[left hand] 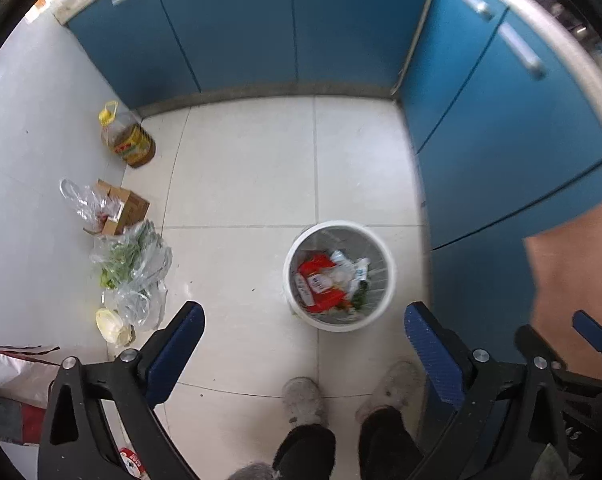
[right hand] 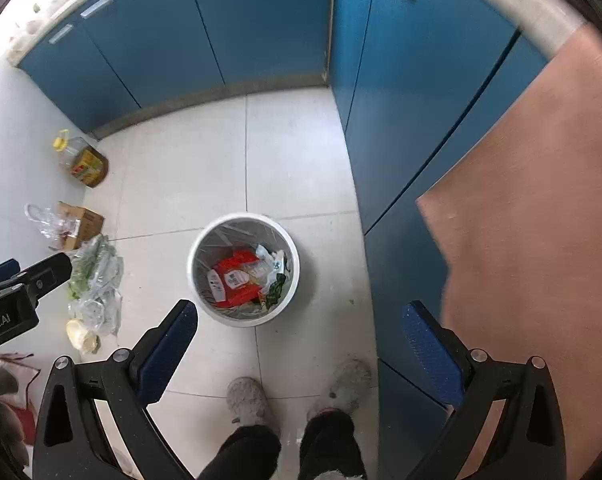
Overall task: Collect trash
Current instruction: 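Carry wrapper and pepper to the white bin and open both tools, then raise both tools from the bin back toward the counter, then grasp the green celery piece with left tool while right tool grasps red wrapper, then carry celery and red wrapper down to the bin and open both tools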
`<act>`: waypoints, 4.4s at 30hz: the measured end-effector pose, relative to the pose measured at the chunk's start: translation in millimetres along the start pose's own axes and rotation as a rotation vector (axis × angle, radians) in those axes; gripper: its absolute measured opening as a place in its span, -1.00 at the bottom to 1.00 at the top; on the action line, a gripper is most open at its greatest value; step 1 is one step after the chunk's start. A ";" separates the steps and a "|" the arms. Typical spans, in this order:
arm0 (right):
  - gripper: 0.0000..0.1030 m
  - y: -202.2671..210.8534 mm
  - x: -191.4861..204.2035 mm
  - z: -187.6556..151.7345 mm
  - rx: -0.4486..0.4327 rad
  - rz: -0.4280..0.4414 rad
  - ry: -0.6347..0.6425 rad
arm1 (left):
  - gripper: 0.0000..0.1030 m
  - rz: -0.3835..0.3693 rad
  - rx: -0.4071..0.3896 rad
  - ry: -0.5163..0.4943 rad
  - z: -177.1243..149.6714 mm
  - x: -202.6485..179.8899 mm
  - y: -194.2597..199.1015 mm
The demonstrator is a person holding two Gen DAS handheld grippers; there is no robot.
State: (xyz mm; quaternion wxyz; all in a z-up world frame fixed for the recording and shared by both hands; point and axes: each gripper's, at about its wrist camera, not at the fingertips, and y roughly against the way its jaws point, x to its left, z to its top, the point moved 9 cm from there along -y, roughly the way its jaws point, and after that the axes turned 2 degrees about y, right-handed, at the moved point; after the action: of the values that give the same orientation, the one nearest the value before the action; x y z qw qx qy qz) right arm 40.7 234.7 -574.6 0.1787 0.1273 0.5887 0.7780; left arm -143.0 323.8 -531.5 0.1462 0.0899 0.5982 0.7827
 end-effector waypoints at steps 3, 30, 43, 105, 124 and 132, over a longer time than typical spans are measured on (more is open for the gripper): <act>1.00 57.1 -2.4 0.6 -0.041 -0.001 -0.020 | 0.99 -0.012 -0.035 -0.009 1.1 -2.6 45.0; 0.88 395.4 -154.4 -43.4 -0.452 0.162 -0.508 | 1.00 -0.056 -0.444 -0.227 21.0 -118.6 332.9; 0.83 344.6 -448.3 -204.8 -0.274 -0.108 -1.040 | 0.98 -0.154 -0.140 -1.030 -109.0 -467.4 218.6; -0.91 190.3 -124.0 48.1 -0.117 0.244 -0.311 | -0.80 -0.097 0.072 -0.184 52.6 -151.4 132.5; -0.91 -193.3 43.5 7.0 0.258 0.505 -0.356 | -0.80 -0.309 0.415 0.282 4.3 0.0 -219.2; -0.91 -328.0 47.0 -10.5 0.326 0.507 -0.407 | -0.79 -0.380 0.512 0.372 -7.7 -7.9 -332.9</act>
State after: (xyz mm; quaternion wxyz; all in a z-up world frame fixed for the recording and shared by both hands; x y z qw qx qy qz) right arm 36.0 325.4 -893.4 0.0709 0.4482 0.6073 0.6522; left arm -97.7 394.5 -853.8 0.1504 -0.1331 0.7971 0.5694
